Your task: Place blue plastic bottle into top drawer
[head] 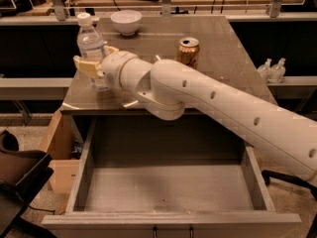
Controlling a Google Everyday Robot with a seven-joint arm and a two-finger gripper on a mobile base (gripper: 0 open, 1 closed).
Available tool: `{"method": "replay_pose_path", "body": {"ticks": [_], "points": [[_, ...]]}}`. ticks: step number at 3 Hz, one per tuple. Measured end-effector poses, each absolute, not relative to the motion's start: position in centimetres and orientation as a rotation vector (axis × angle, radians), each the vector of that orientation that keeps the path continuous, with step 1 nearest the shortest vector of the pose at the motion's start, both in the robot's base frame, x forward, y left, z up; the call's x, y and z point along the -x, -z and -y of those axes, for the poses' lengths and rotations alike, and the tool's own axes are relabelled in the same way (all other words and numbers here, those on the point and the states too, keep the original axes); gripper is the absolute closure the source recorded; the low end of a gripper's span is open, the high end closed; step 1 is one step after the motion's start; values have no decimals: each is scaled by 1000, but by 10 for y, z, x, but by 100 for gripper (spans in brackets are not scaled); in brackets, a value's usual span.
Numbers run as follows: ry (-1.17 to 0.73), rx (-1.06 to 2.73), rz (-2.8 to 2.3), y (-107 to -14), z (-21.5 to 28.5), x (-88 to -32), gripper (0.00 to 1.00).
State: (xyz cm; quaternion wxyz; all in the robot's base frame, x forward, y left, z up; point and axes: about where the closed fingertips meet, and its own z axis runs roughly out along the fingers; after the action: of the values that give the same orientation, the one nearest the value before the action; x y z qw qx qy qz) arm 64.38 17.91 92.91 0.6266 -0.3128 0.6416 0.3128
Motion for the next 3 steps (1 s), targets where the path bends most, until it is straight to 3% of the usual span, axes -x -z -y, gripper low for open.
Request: {"method": "replay_pose_path", "body": {"ticks": [3], "points": [[-627,703,-1477,-884,-127,-523,100]]}}
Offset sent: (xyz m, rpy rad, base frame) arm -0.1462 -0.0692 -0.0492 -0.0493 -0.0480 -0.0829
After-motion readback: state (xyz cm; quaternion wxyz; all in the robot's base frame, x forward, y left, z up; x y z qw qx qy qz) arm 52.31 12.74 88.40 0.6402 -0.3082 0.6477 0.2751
